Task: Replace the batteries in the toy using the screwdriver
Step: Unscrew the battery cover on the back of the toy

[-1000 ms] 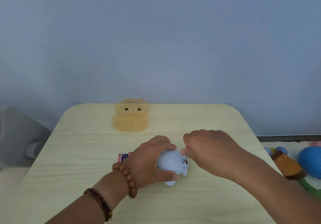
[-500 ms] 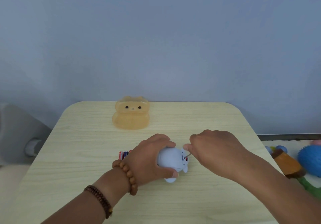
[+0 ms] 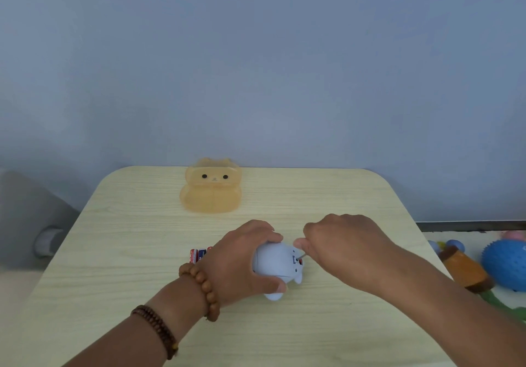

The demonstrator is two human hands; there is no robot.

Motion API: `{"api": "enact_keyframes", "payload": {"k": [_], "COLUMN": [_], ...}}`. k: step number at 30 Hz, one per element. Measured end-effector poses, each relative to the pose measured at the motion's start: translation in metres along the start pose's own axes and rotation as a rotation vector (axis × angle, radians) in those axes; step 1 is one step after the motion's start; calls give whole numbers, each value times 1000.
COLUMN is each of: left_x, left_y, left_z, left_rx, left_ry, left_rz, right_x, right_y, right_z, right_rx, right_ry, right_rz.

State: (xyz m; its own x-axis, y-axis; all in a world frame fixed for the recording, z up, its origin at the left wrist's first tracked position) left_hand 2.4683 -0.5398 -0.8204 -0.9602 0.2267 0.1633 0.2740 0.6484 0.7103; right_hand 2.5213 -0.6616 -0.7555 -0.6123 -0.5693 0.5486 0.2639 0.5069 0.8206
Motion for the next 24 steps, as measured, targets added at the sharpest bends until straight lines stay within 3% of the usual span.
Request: {"api": "enact_keyframes", "payload": {"k": [5,9,18,24], "left_x": [1,2,-1,-1], "left_y": [1,0,-3,-4], "left_z": [2,3,1,-1], "left_rx": [23,29,16,-13], "left_ry": [-7,-5,-13,-30], "left_rz": [-9,-3,26,27], "right_x": [9,13,1,9], "right_y": [-6,-7,-15,-9], "right_z": [0,4,-5,1], "right_rx": [-123,-85,-138,-1], "right_ry": [40,99,64,45], "right_rz": [-26,-25,22,-48]}}
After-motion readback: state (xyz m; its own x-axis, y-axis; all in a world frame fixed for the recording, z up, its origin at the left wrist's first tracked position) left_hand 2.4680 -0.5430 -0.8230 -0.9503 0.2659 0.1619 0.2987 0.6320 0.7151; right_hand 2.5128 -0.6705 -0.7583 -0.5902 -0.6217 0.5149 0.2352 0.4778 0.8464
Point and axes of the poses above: each hand's wrist, its own x-axis away from the middle knuckle, its own y-axis out of the back of the hand, z = x × y, the point moved 8 cm from there along -x, towards the middle knuckle, and after that the axes turned 15 degrees about z, right-handed, at the moved point
